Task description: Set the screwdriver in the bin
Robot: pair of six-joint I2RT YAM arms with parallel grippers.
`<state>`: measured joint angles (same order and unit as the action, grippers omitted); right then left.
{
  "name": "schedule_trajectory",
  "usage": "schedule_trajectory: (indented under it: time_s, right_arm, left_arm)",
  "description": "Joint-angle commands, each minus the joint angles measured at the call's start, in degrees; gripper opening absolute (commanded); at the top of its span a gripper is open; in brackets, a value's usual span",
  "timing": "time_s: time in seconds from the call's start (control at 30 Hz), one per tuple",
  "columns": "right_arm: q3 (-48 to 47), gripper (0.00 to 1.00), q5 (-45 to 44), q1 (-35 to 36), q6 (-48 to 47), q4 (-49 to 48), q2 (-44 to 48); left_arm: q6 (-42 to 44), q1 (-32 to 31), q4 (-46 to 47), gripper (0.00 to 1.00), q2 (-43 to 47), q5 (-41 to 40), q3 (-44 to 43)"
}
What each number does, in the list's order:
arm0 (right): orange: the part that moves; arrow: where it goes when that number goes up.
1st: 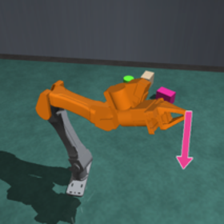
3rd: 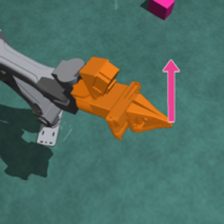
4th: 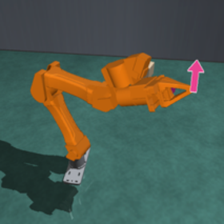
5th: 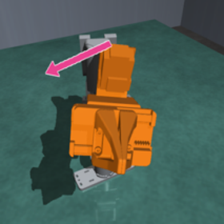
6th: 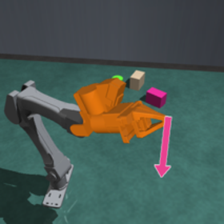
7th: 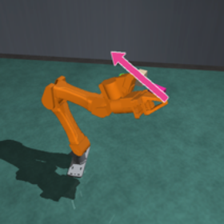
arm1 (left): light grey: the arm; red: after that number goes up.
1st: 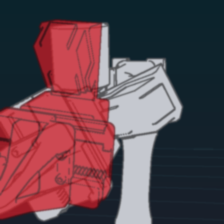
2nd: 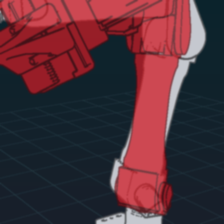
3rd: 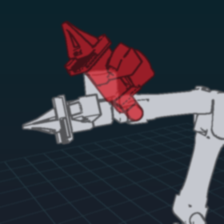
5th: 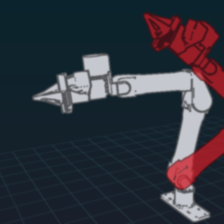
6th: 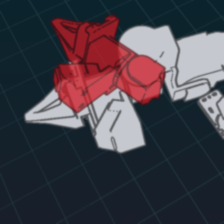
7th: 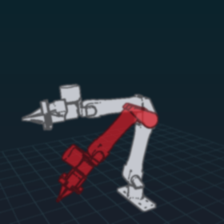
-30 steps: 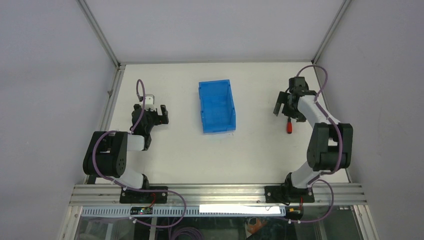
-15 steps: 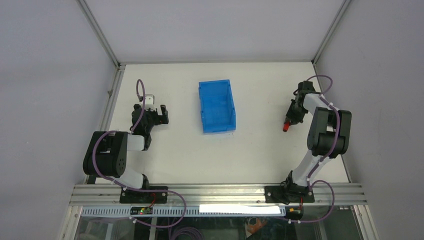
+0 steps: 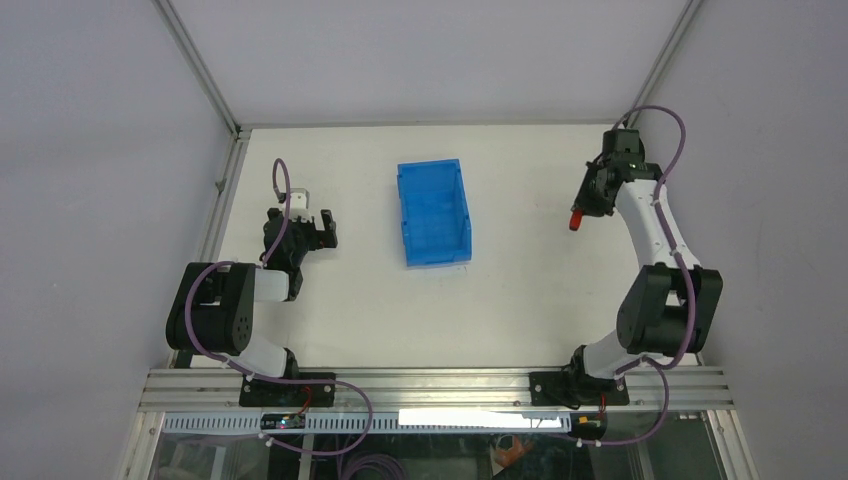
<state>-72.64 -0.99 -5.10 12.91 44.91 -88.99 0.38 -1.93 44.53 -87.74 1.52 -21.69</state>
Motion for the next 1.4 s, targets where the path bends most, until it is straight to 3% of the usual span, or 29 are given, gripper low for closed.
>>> schedule_trajectory:
  time_s: [0.0, 0.3, 0.43, 0.57, 0.77, 1.1, 1.27, 1.37]
  right_arm:
    - [-6.91, 0.04, 0.28, 4.04, -0.21, 5.63, 7.08]
    - [-19.54, 0.08, -6.04, 27.91, 2.82, 7.65, 6.82]
    - [-25.2, 0.08, -10.51, 38.9, 4.74, 5.97, 2.65]
    - [-30.87, 0.08, -12.66, 45.17, 5.19, 4.44, -4.43]
    - [-35.68, 0.09, -16.34, 48.22, 3.97, 3.52, -16.76]
    - [-28.3, 0.12, -13.92, 48.35, -0.16, -5.0, -26.92]
    - [-28.27, 0.33, -14.62, 48.21, -0.32, -5.62, -32.0]
    - [-29.08, 0.37, -15.18, 48.26, -0.22, -5.15, -34.01]
  left_arm:
    - [-1.01, -0.52, 1.52, 0.99, 1.43, -0.16, -0.28]
    - [-1.01, -0.46, 1.52, 0.99, 1.35, -0.18, -0.3]
    - [-0.95, -0.46, 1.52, 0.99, 1.35, -0.13, -0.28]
    - [-1.0, -0.48, 1.52, 0.99, 1.35, -0.2, -0.28]
    - [-1.01, -0.49, 1.52, 0.99, 1.42, -0.19, -0.28]
    - [-1.03, -0.47, 1.52, 0.99, 1.35, -0.22, -0.28]
    - [-1.04, -0.44, 1.54, 0.99, 1.43, -0.19, -0.28]
    - [-1.06, -0.44, 1.52, 0.99, 1.35, -0.2, -0.28]
